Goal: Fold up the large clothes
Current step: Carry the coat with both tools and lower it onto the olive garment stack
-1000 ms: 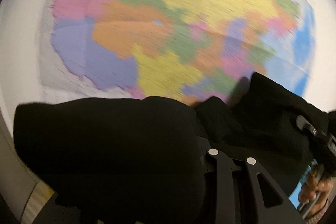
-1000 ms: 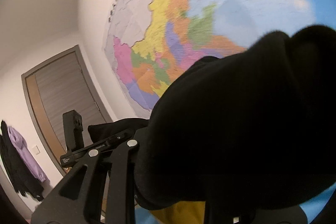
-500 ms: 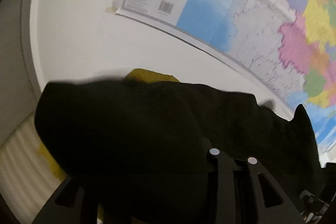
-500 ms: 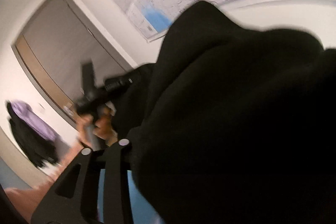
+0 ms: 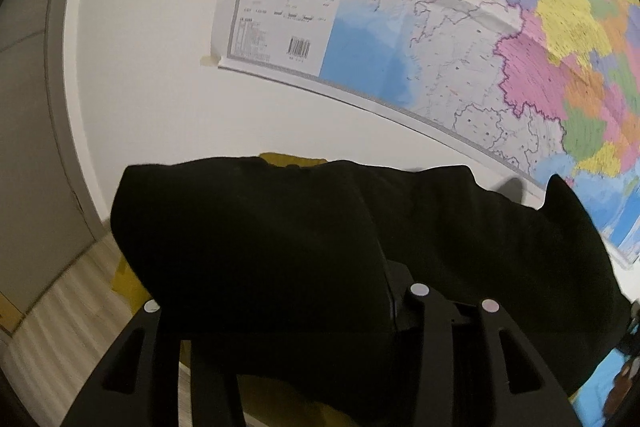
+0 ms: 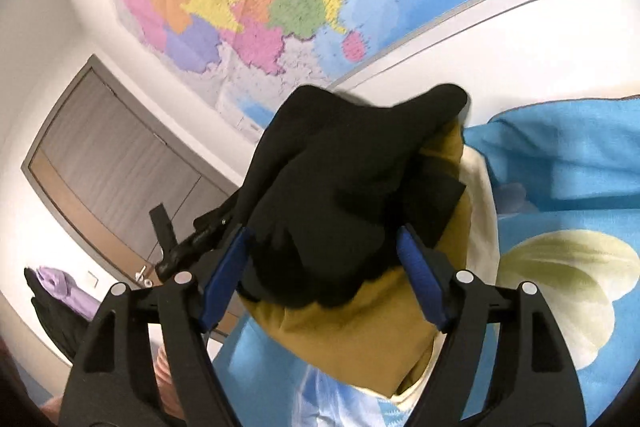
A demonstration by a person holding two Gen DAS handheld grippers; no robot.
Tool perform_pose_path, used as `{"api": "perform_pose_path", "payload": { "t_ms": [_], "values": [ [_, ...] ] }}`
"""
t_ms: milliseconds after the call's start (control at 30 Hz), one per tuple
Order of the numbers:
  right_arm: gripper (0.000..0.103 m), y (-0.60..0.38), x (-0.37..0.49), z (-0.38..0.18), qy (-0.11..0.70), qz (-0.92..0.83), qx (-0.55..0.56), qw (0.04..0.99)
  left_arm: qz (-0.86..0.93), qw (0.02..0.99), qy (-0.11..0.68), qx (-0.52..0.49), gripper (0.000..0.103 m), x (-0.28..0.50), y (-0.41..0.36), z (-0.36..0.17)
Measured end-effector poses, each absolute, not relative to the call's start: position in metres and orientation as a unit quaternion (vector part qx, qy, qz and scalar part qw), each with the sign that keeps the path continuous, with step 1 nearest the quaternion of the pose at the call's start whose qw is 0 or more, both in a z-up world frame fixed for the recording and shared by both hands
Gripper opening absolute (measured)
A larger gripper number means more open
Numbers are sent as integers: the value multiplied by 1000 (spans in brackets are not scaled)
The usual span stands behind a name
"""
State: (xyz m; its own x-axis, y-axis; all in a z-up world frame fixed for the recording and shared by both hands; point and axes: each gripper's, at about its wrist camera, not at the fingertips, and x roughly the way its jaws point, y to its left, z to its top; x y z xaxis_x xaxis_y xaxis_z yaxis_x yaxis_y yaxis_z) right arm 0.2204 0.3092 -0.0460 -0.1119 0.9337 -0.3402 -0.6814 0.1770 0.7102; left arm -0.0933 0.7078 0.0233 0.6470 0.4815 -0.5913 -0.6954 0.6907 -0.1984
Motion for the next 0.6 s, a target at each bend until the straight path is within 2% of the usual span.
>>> {"api": "perform_pose_path", "payload": {
  "t_ms": [67, 167, 267, 400, 600],
  "values": [
    [74, 327, 197, -44, 402, 628, 142, 651, 341, 883, 258, -196, 41, -92, 705, 21],
    [62, 362, 172, -22, 393, 638, 121, 651, 347, 882, 258, -187, 42, -91, 704, 17],
    [43, 358, 162, -10, 387, 647, 101, 649, 349, 883, 257, -183, 42, -91, 705, 14],
    [29, 346, 160, -7, 373, 650, 85, 656, 355, 884, 256, -163, 40, -85, 704, 17],
    [25, 334, 132, 21, 326, 676, 72, 657, 361, 881, 249, -177, 34, -76, 728, 33]
  ]
}}
